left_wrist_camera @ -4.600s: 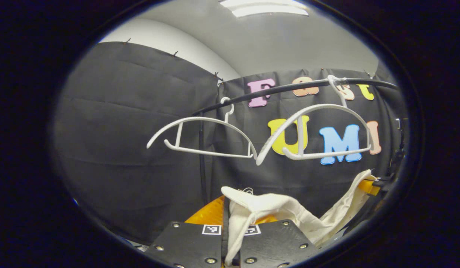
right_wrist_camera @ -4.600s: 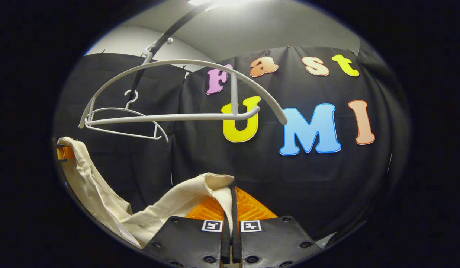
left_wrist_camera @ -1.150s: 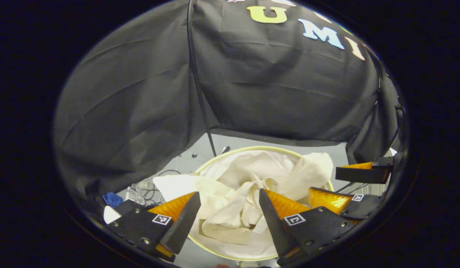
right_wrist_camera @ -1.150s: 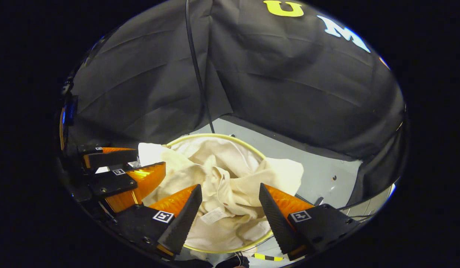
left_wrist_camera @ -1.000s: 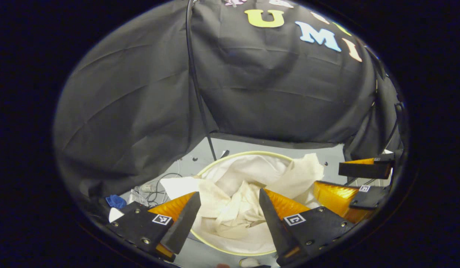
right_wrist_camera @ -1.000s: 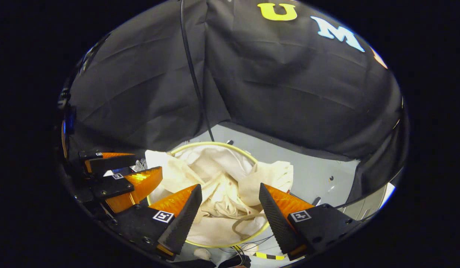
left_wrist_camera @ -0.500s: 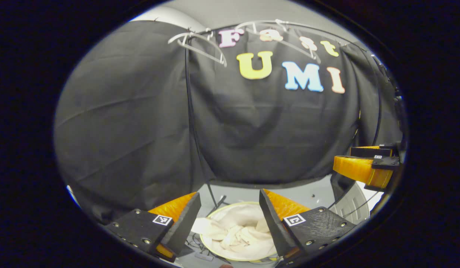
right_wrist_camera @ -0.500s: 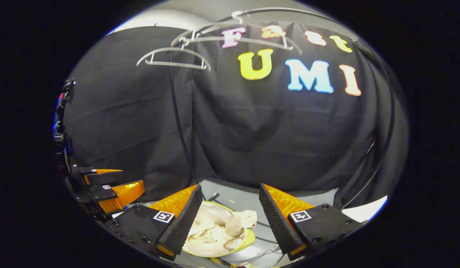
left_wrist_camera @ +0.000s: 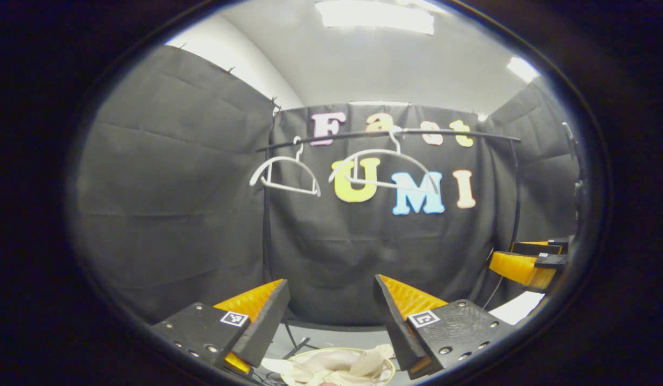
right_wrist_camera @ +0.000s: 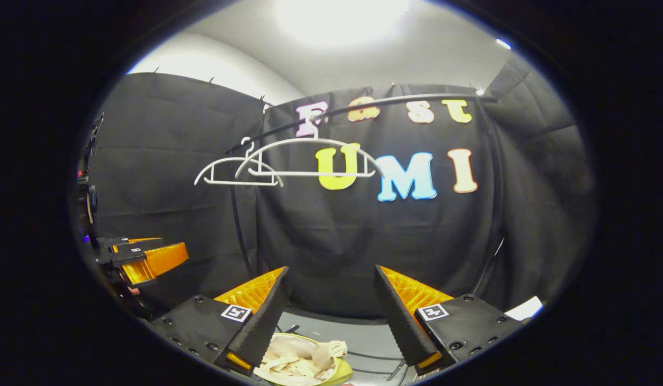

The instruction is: Grasp the clothes on the hanger with both hands and then place them into the laundry hamper below.

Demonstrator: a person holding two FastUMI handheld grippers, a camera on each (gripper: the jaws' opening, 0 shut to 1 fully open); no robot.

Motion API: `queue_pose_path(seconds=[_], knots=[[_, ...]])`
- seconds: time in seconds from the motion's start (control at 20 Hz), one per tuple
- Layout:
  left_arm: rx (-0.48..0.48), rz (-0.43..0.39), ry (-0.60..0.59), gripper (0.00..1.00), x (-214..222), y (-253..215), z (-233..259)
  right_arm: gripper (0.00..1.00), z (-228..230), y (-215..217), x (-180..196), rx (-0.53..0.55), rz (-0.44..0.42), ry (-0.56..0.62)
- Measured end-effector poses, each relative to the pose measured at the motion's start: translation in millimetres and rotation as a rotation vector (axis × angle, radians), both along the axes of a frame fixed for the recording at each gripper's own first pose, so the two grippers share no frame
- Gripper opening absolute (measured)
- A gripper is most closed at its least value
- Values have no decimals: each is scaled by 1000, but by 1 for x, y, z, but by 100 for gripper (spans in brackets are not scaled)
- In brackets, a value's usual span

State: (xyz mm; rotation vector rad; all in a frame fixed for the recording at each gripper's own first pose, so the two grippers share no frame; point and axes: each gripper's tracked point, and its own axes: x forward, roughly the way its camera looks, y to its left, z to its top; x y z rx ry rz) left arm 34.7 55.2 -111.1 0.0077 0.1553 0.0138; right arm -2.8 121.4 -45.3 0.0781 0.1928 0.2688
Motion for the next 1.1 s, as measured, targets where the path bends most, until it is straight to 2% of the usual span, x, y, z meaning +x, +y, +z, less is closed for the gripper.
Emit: queue_pose_path(seconds=[0.05,0.1,0.2,0.25,0.3,0.45,0.5,0.55,0.6,0.7,0.75,1.1], knots=[[7,-12,-19,89,-3,-3,7,97,13,-11,-4,-16,-24,-32],[11,-23,-38,89,-9,-6,16,92,25,-23,-7,-36,-46,-63],[17,-52,-70,89,-22,-23,39,92,34,-44,-15,-60,-91,-103],[17,-66,-78,89,-27,-31,51,97,37,-52,-18,-49,-110,-116],[13,-76,-86,89,-29,-36,58,92,40,-59,-20,-35,-127,-120],[-27,-95,-121,89,-31,-46,75,92,36,-79,-26,-44,-174,-110],[-41,-103,-128,89,-33,-50,79,92,37,-83,-27,-46,-184,-110],[-44,-107,-133,89,-37,-53,80,96,39,-86,-30,-48,-191,-113],[-39,-110,-138,89,-38,-53,83,92,41,-89,-30,-51,-201,-120],[-27,-112,-147,88,-44,-53,87,92,44,-93,-27,-49,-208,-128],[-26,-114,-150,88,-44,-54,89,96,43,-95,-25,-49,-213,-125],[-26,-118,-166,89,-41,-56,95,96,52,-98,-21,-44,-232,-156]])
